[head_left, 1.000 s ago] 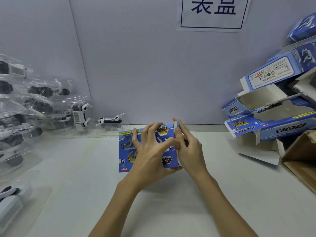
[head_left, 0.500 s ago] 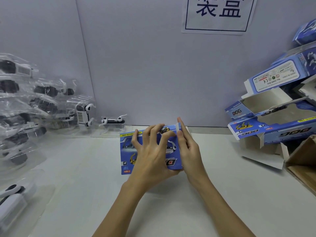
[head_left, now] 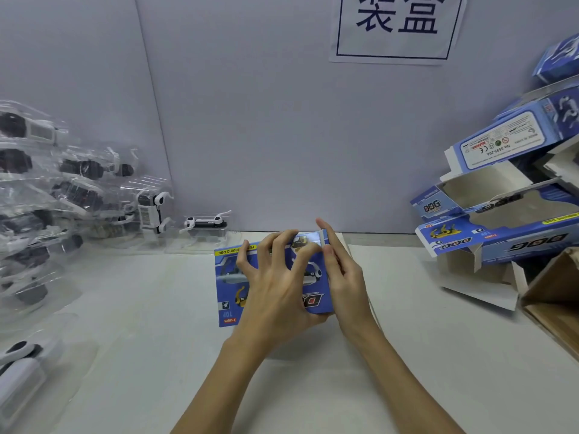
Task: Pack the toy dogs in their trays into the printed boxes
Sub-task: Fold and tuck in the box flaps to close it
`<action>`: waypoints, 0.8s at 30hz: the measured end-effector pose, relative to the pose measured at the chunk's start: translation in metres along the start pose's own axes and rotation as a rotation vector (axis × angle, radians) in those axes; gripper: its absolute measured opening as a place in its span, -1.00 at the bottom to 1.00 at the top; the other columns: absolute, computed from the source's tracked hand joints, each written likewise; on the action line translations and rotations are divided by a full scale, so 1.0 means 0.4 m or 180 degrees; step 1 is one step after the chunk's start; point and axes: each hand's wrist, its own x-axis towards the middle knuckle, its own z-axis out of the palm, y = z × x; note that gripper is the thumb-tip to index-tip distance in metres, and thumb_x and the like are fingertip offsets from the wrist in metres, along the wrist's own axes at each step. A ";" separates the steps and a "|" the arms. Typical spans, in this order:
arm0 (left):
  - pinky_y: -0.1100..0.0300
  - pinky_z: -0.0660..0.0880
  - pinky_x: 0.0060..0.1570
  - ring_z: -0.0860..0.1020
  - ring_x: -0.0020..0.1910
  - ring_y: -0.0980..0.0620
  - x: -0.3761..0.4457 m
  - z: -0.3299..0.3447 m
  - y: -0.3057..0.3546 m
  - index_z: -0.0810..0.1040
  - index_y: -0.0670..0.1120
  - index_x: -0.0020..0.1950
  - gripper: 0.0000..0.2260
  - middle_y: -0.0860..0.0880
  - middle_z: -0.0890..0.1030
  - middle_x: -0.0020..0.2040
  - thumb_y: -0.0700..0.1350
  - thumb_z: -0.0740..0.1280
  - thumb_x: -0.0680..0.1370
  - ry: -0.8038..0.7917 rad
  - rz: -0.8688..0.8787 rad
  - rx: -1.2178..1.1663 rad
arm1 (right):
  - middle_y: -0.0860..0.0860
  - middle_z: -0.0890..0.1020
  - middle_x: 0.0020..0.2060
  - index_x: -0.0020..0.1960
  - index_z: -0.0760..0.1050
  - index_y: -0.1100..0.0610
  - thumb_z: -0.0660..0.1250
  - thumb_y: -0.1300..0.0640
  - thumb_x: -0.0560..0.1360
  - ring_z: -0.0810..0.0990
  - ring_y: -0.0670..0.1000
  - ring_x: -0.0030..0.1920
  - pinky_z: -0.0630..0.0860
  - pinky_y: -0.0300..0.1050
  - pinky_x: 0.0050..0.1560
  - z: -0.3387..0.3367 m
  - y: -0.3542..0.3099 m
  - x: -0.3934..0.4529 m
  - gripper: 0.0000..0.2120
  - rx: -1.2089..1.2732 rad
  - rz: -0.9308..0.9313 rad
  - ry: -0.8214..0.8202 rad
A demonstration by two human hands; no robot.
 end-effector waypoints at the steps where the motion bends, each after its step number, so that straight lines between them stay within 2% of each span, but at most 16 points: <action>1: -0.40 0.09 0.43 0.35 0.48 -0.18 0.001 -0.002 0.001 0.37 0.20 0.40 -0.16 -0.08 0.38 0.49 0.34 0.53 0.17 -0.0034 0.0006 0.0011 | -0.07 0.70 0.24 0.56 0.38 -0.17 0.11 0.12 0.76 0.71 0.09 0.22 0.71 -0.03 0.06 -0.002 -0.001 -0.001 -0.59 -0.0003 -0.0002 -0.0013; 4: -0.42 0.09 0.42 0.34 0.48 -0.19 0.000 -0.006 0.004 0.38 0.28 0.41 -0.17 -0.10 0.37 0.49 0.34 0.53 0.17 -0.0118 0.0052 0.0078 | 0.04 0.61 0.39 0.60 0.34 -0.12 0.14 0.17 0.75 0.69 0.12 0.25 0.72 0.03 0.05 -0.009 -0.002 -0.005 -0.55 0.0018 0.0035 -0.0143; 7: -0.40 0.10 0.42 0.35 0.46 -0.19 0.001 -0.007 -0.004 0.41 0.25 0.39 -0.20 -0.08 0.38 0.48 0.31 0.54 0.18 -0.0039 0.0107 0.0079 | 0.08 0.49 0.50 0.65 0.20 -0.12 0.09 0.14 0.75 0.62 0.13 0.36 0.68 0.09 0.17 -0.001 -0.006 -0.014 -0.51 0.0074 0.0006 -0.0398; 11: -0.40 0.12 0.45 0.34 0.48 -0.21 0.000 -0.004 -0.025 0.40 0.23 0.43 -0.16 -0.13 0.39 0.49 0.30 0.61 0.20 0.0086 0.0199 -0.0062 | -0.01 0.33 0.61 0.66 0.07 -0.27 0.00 -0.20 0.66 0.49 0.09 0.49 0.61 0.19 0.30 0.017 -0.014 -0.021 -0.44 0.0245 0.0109 -0.0642; 15: -0.42 0.12 0.44 0.34 0.48 -0.22 0.003 -0.004 -0.025 0.39 0.20 0.41 -0.15 -0.16 0.41 0.50 0.28 0.63 0.18 0.0127 0.0258 -0.0189 | -0.15 0.12 0.67 0.63 0.03 -0.39 0.03 -0.43 0.59 0.31 0.03 0.61 0.56 0.16 0.39 0.026 -0.018 -0.020 -0.37 -0.0021 0.0003 -0.0577; 18: -0.43 0.10 0.45 0.32 0.50 -0.21 0.003 -0.002 -0.025 0.40 0.17 0.39 -0.16 -0.15 0.40 0.51 0.27 0.62 0.18 0.0129 0.0232 -0.0271 | -0.21 -0.01 0.68 0.59 -0.09 -0.47 -0.01 -0.55 0.48 0.19 -0.01 0.65 0.42 0.26 0.50 0.030 -0.016 -0.020 -0.28 -0.0419 -0.0066 -0.0485; 20: -0.43 0.12 0.44 0.32 0.50 -0.20 0.003 -0.003 -0.025 0.41 0.20 0.38 -0.21 -0.15 0.40 0.52 0.30 0.58 0.21 0.0104 0.0247 -0.0320 | -0.16 0.07 0.68 0.61 -0.04 -0.42 0.05 -0.47 0.55 0.30 0.02 0.61 0.54 0.17 0.41 0.026 -0.013 -0.016 -0.33 -0.0019 0.0162 -0.0600; 22: -0.44 0.13 0.43 0.34 0.51 -0.21 0.005 -0.006 -0.028 0.42 0.26 0.36 -0.28 -0.15 0.40 0.52 0.33 0.55 0.25 0.0083 0.0232 -0.0332 | -0.06 0.31 0.62 0.63 0.11 -0.31 0.09 -0.30 0.63 0.48 0.05 0.50 0.65 0.02 0.23 0.007 -0.015 -0.008 -0.42 0.0506 0.0402 -0.0671; 24: -0.41 0.16 0.42 0.35 0.51 -0.20 0.011 -0.012 -0.037 0.48 0.30 0.33 -0.35 -0.14 0.39 0.54 0.36 0.56 0.29 0.0136 0.0159 -0.0405 | -0.02 0.52 0.49 0.61 0.30 -0.19 0.07 -0.08 0.74 0.59 0.07 0.40 0.67 0.05 0.18 -0.019 -0.025 0.003 -0.56 0.0650 0.0496 -0.0624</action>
